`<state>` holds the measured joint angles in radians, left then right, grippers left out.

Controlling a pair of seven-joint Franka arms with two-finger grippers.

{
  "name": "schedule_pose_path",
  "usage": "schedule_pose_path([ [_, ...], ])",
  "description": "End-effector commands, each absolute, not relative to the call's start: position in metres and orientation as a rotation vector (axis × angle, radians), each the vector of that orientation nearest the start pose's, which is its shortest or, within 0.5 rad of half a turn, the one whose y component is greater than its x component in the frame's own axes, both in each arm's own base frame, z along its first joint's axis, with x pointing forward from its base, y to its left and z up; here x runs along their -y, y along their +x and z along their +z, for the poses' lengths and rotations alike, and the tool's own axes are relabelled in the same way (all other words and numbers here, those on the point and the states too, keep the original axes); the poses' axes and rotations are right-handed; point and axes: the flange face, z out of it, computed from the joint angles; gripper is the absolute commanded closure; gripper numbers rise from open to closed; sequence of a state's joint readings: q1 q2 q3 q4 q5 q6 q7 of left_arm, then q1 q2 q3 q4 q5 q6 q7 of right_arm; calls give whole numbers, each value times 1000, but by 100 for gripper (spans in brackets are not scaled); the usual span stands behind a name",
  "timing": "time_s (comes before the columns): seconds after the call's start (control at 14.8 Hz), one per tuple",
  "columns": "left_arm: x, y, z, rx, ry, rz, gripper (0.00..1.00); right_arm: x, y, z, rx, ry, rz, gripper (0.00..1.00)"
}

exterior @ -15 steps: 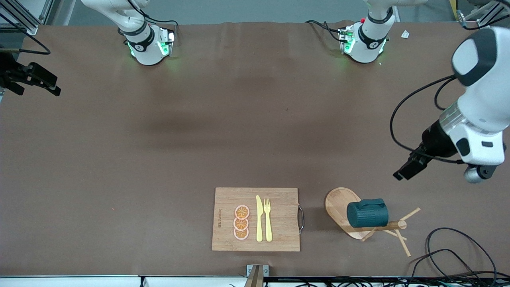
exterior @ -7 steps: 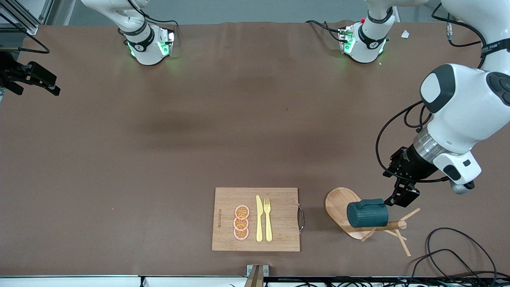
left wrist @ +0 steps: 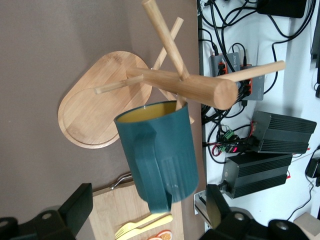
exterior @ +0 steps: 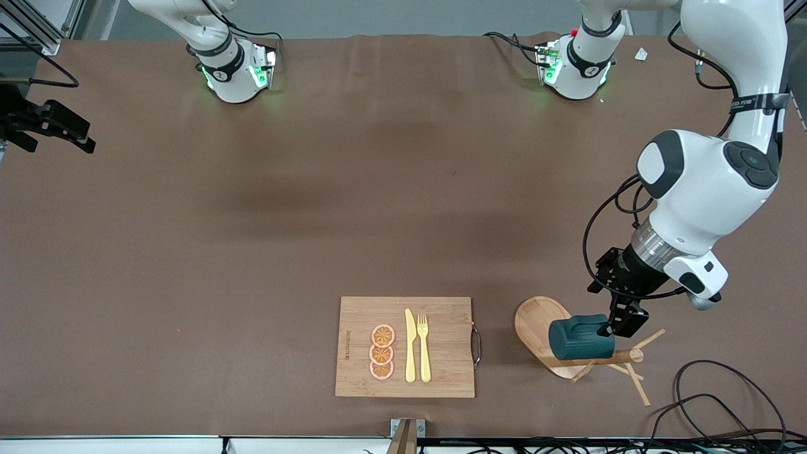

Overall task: Transfer cup from left to right arm and place
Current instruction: 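Reach the left gripper down to the teal mug on the stand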

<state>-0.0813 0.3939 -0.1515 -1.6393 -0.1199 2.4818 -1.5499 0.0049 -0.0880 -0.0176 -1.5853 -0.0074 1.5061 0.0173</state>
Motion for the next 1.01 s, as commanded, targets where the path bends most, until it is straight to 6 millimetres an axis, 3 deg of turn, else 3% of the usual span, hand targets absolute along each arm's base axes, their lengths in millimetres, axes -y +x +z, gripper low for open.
schedule_pose_path([
  [0.0, 149, 686, 432, 2372, -2695, -300, 0, 4, 522, 665, -57, -3137, -22, 0],
  [0.47, 160, 696, 403, 2428, -2698, -346, 0, 3, 523, 665, -55, -3135, -22, 0],
  [0.95, 162, 705, 392, 2449, -2705, -374, 0, 1, 524, 669, -47, -3135, -36, 0],
])
